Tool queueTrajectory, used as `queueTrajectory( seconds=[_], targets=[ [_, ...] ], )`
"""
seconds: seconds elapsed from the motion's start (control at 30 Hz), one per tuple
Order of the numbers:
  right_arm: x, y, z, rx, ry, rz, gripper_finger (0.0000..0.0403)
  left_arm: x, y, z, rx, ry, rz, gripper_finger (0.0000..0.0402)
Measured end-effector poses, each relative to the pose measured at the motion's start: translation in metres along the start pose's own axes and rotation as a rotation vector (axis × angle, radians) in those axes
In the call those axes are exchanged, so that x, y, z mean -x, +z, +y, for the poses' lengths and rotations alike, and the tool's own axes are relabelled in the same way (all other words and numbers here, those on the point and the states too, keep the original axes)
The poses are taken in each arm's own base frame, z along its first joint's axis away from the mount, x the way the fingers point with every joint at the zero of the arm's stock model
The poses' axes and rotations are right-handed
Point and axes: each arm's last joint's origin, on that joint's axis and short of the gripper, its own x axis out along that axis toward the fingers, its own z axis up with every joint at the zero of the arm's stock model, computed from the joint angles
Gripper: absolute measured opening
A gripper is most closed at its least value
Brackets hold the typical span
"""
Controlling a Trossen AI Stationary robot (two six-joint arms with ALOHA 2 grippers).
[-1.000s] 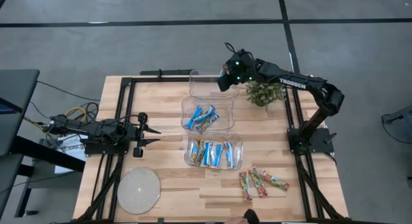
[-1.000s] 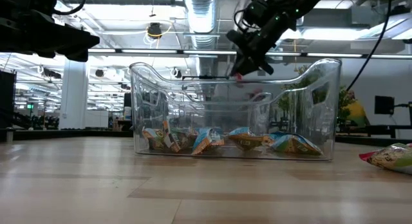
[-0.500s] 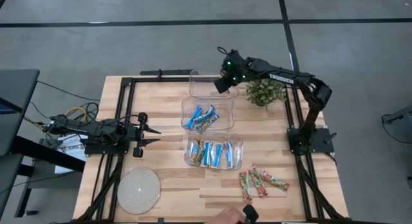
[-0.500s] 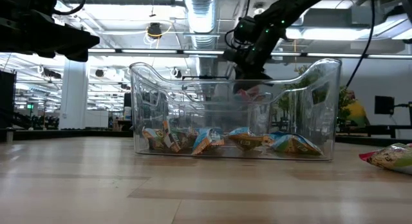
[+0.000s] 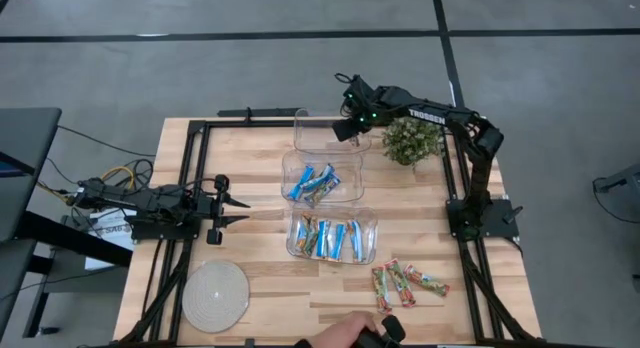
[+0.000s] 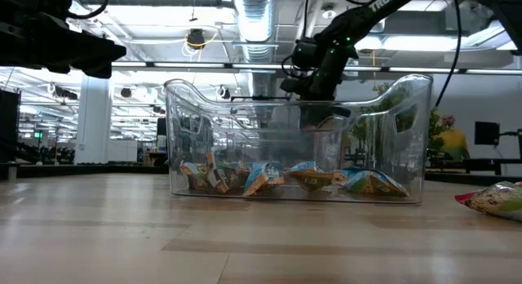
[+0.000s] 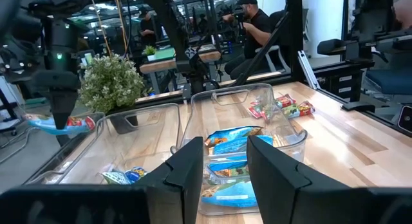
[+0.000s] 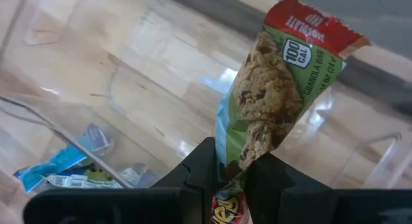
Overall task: Pick and place Granola Bars by type
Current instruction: Put the red granola bar into the top transparent bin
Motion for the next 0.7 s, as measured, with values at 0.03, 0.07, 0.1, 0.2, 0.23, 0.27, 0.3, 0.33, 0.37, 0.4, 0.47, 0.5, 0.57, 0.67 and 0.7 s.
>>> queueTrajectory(
  seconds=[0.03,0.07,0.1,0.2,0.23,0.27,0.3,0.33,0.37,0.4,0.47,0.5,0.57,0.67,0.7],
  targets=[
    [0.0001,-0.0006,-0.0009,-0.009,-0.004,0.008,0.0061,0.0000,0.0000,0.0000,-0.003,0.000,0.000,0.0114],
    [0.0001,-0.0015,-0.0014,-0.018,-0.008,0.018,0.0061,0.0000,0.0000,0.0000,-0.006,0.000,0.000,0.0114],
    [0.0002,-0.0021,-0.0025,-0.026,-0.013,0.027,0.0061,0.0000,0.0000,0.0000,-0.006,0.000,0.000,0.0114],
    [0.0004,-0.0045,-0.0044,-0.033,-0.026,0.054,0.0061,0.0000,0.0000,0.0000,0.001,0.000,0.000,0.0114],
    [0.0004,-0.0049,-0.0046,-0.033,-0.028,0.058,0.0061,0.0000,0.0000,0.0000,0.001,0.000,0.000,0.0114],
    [0.0005,-0.0054,-0.0048,-0.034,-0.030,0.063,0.0061,0.0000,0.0000,0.0000,-0.001,0.000,0.000,0.0114],
    [0.0005,-0.0055,-0.0054,-0.035,-0.032,0.066,0.0061,0.0000,0.0000,0.0000,-0.005,0.000,0.000,0.0114],
    [0.0006,-0.0053,-0.0063,-0.038,-0.033,0.067,0.0061,0.0000,0.0000,0.0000,-0.006,0.000,0.000,0.0114],
    [0.0008,-0.0050,-0.0073,-0.040,-0.034,0.067,0.0061,0.0000,0.0000,0.0000,-0.006,0.000,0.000,0.0114],
    [0.0008,-0.0053,-0.0074,-0.040,-0.035,0.070,0.0061,0.0000,0.0000,0.0000,-0.003,0.000,0.000,0.0114],
    [0.0009,-0.0060,-0.0081,-0.042,-0.040,0.079,0.0061,0.0000,0.0000,0.0000,0.001,0.000,0.000,0.0114],
    [0.0009,-0.0063,-0.0082,-0.042,-0.042,0.082,0.0061,0.0000,0.0000,0.0000,0.000,0.000,0.000,0.0114],
    [0.0009,-0.0063,-0.0082,-0.041,-0.042,0.082,0.0061,0.0000,0.0000,0.0000,-0.006,0.000,0.000,0.0114],
    [0.0010,-0.0059,-0.0091,-0.043,-0.042,0.080,0.0061,0.0000,0.0000,0.0000,-0.002,0.000,0.000,0.0114],
    [0.0011,-0.0057,-0.0095,-0.039,-0.042,0.080,0.0061,0.0000,0.0000,0.0000,0.001,0.000,0.000,0.0114]
  ],
)
